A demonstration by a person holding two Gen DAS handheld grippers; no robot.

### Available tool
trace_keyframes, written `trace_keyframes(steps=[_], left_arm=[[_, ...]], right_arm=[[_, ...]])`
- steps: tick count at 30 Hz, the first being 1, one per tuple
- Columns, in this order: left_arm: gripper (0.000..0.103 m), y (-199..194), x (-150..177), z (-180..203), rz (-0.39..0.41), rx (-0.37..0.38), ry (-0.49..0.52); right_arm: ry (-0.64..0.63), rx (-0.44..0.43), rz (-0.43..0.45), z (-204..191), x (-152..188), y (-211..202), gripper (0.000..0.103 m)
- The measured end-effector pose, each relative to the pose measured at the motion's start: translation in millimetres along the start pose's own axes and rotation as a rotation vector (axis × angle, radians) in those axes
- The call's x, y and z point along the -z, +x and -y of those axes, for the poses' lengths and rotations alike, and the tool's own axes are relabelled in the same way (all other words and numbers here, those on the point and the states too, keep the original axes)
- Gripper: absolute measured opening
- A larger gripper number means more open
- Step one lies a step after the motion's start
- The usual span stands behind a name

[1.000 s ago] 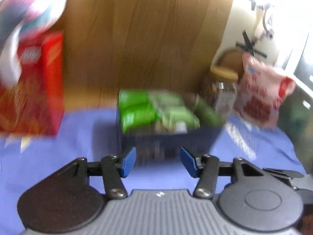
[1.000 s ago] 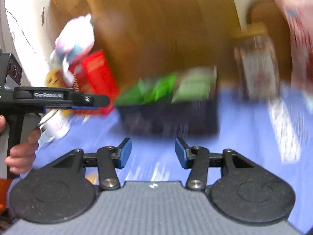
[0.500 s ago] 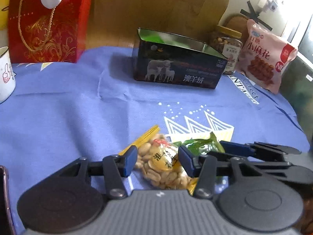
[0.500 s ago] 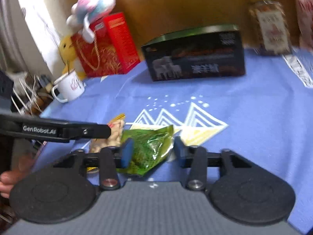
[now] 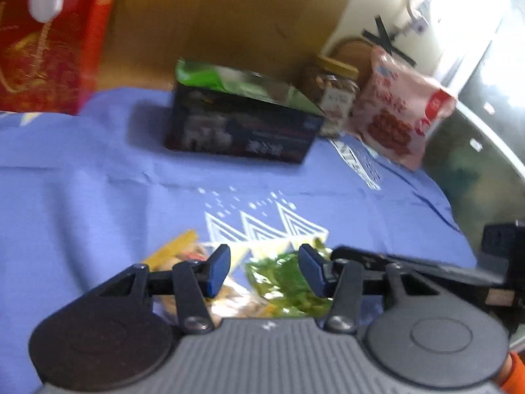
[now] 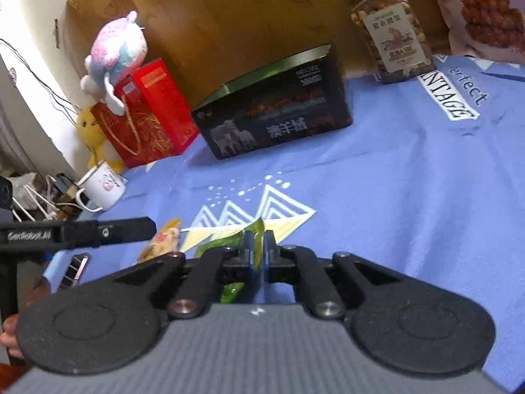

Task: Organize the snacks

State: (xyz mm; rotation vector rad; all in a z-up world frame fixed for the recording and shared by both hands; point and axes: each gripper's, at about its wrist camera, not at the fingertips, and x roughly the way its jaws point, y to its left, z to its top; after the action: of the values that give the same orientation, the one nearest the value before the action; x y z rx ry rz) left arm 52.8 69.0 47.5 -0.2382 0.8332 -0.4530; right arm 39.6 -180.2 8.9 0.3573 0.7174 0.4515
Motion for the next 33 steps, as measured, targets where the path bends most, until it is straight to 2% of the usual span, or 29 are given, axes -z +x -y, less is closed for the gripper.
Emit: trace_keyframes(steps=[3, 5, 6, 9, 13, 15, 17, 18, 19, 22, 23, 27, 28, 29, 30, 31, 32, 33], left_arm=[[0.045, 13.8, 7.8, 4.2, -0.058, -0.002, 0.008], [0.046, 15.8, 11.6, 4.7, -0.078, -0.022, 0.021], [0.046, 14.6, 12.6, 4.2, -0.077, -0.031, 0.024], [0.046, 13.1, 10.8, 0.7, -0.086, -0.026, 0.012], [0.048, 19.0, 6.9, 5.0, -0.089, -0.015, -0.003], [0.048, 25.3, 5.7, 10.1, -0.1, -0.002, 0.001], [0.049, 31.5, 6.9, 17.0, -0.122, -0.007, 0.025], [0.05, 33.1, 7.6, 20.2, -0.116, -0.015, 0.036], [0.052, 34.8, 7.7, 22.5, -0.114, -0.016, 0.039], [0.052, 41.4, 7.4, 29.7, -0.113, 0.01, 0.03], [0.054, 42.4, 8.0, 32.5, -0.113, 0.012, 0.029], [0.054, 34.6, 12.0, 30.9, -0.129, 0.034, 0.027], [0.054, 31.5, 13.4, 28.5, -0.136, 0.048, 0.016], [0.054, 29.3, 15.0, 26.2, -0.141, 0.059, 0.006], [0.053, 28.4, 18.2, 24.7, -0.141, 0.07, -0.001], [0.052, 28.6, 20.2, 25.9, -0.131, 0.072, 0.003], [0.045, 30.1, 21.5, 29.3, -0.127, 0.07, 0.016], [0.037, 32.4, 21.5, 31.8, -0.136, 0.079, 0.017]], right_arm=[[0.04, -0.011, -0.027, 6.7, 1.8, 6.6, 0.01], [0.077, -0.057, -0.061, 10.5, 7.3, 5.0, 0.01], [0.096, -0.086, -0.075, 9.1, 10.7, 2.2, 0.004], [0.093, -0.078, -0.039, 5.7, 13.8, -7.9, 0.002], [0.116, 0.068, 0.112, 26.4, 5.9, -37.3, 0.002], [0.168, 0.099, 0.136, 42.0, 5.1, -49.4, 0.005], [0.218, 0.016, 0.099, 47.2, 7.7, -55.3, 0.008], [0.222, -0.047, 0.056, 43.4, 10.2, -53.8, 0.009], [0.195, -0.069, 0.027, 34.7, 13.7, -52.2, 0.01], [0.074, -0.05, -0.015, 13.5, 24.8, -48.9, 0.022], [0.047, -0.05, -0.035, 10.0, 29.9, -47.2, 0.037], [0.004, -0.116, -0.044, 5.4, 43.6, -53.1, 0.051], [-0.021, -0.135, -0.054, 1.0, 46.5, -54.0, 0.055], [-0.063, -0.147, -0.057, -4.4, 50.4, -54.6, 0.064], [-0.113, -0.141, -0.05, -10.5, 52.0, -55.9, 0.065], [-0.176, -0.113, -0.035, -19.3, 55.7, -53.6, 0.063], [-0.224, -0.08, -0.021, -25.9, 56.9, -50.2, 0.049], [-0.267, -0.046, -0.012, -33.1, 58.3, -45.4, 0.029]])
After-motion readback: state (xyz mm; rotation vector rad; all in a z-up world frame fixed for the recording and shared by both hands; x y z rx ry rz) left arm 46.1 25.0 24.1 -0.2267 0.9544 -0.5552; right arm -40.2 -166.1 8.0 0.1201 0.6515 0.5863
